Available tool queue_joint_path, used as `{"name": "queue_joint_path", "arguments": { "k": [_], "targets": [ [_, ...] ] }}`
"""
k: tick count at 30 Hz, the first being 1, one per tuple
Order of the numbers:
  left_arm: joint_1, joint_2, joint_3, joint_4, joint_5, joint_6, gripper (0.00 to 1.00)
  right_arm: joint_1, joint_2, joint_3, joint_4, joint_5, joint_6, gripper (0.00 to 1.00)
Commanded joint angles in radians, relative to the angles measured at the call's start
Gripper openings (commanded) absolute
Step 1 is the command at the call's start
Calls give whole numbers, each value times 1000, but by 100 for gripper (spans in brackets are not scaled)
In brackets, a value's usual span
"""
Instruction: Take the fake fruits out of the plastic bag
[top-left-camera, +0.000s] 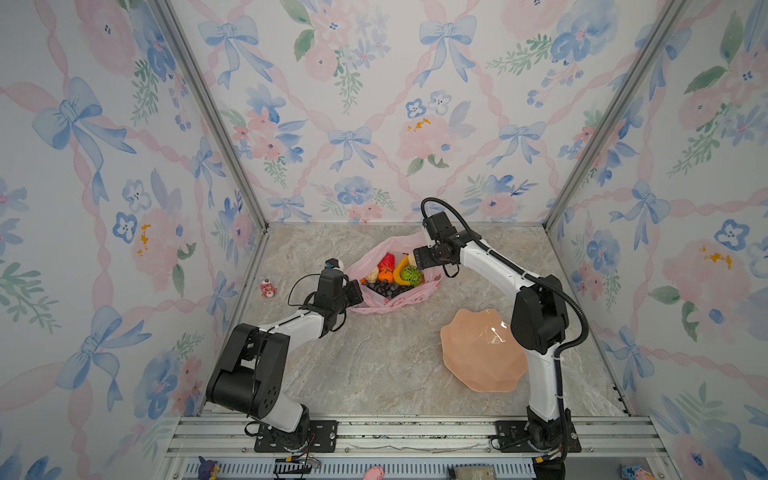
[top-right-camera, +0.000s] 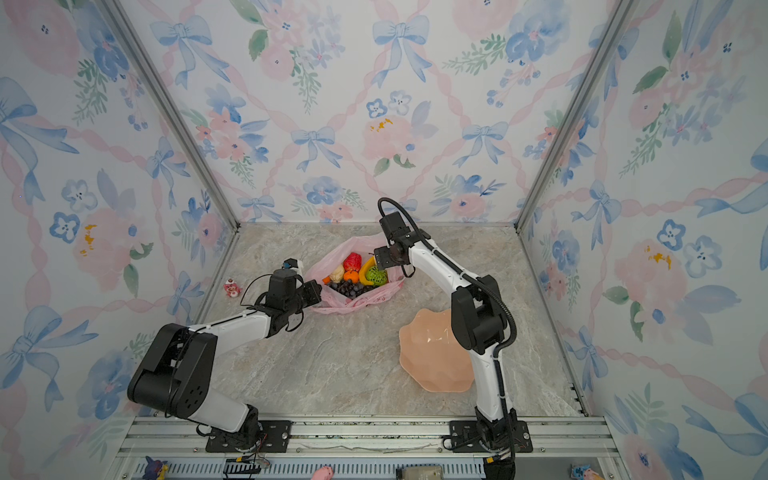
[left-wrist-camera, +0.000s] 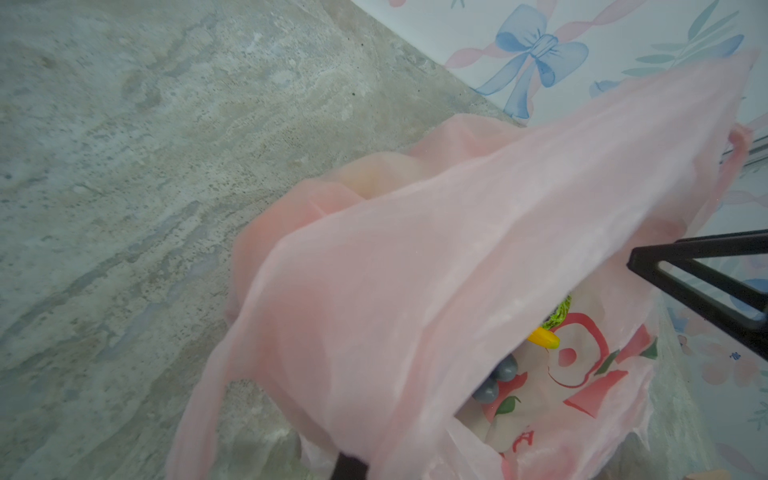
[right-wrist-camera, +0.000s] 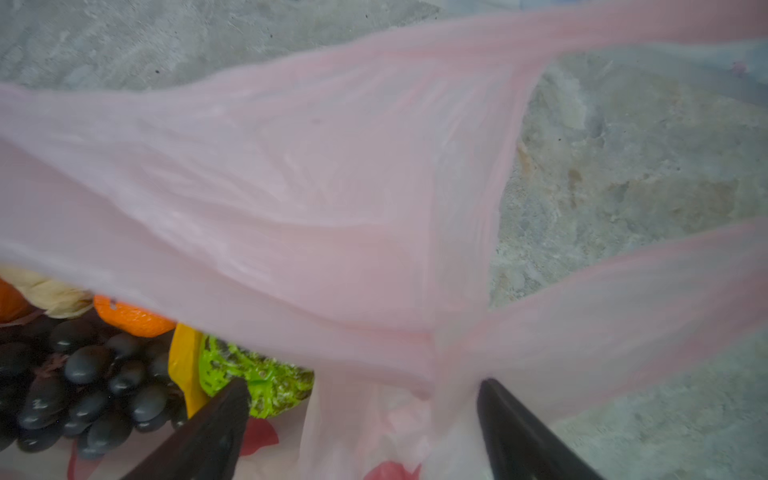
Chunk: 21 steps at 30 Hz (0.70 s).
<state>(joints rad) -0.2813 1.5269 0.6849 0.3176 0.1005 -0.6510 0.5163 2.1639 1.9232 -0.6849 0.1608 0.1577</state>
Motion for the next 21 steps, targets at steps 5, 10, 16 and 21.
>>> {"name": "queue_joint_path", "arguments": {
  "k": [5,10,16,21],
  "targets": [
    [4,-13,17,-53,-50,5,0,-18,169,229,-138,51,-42,69],
    [53,-40,-17,-64,-77,-22,0,-59,107,139,-81,-44,-6,30],
    [109,-111,-75,-94,-115,-44,0,-82,-97,-135,96,-237,88,3],
    [105,-200,-109,-135,-120,-23,0,-60,-158,-256,133,-359,141,0]
  ]
}}
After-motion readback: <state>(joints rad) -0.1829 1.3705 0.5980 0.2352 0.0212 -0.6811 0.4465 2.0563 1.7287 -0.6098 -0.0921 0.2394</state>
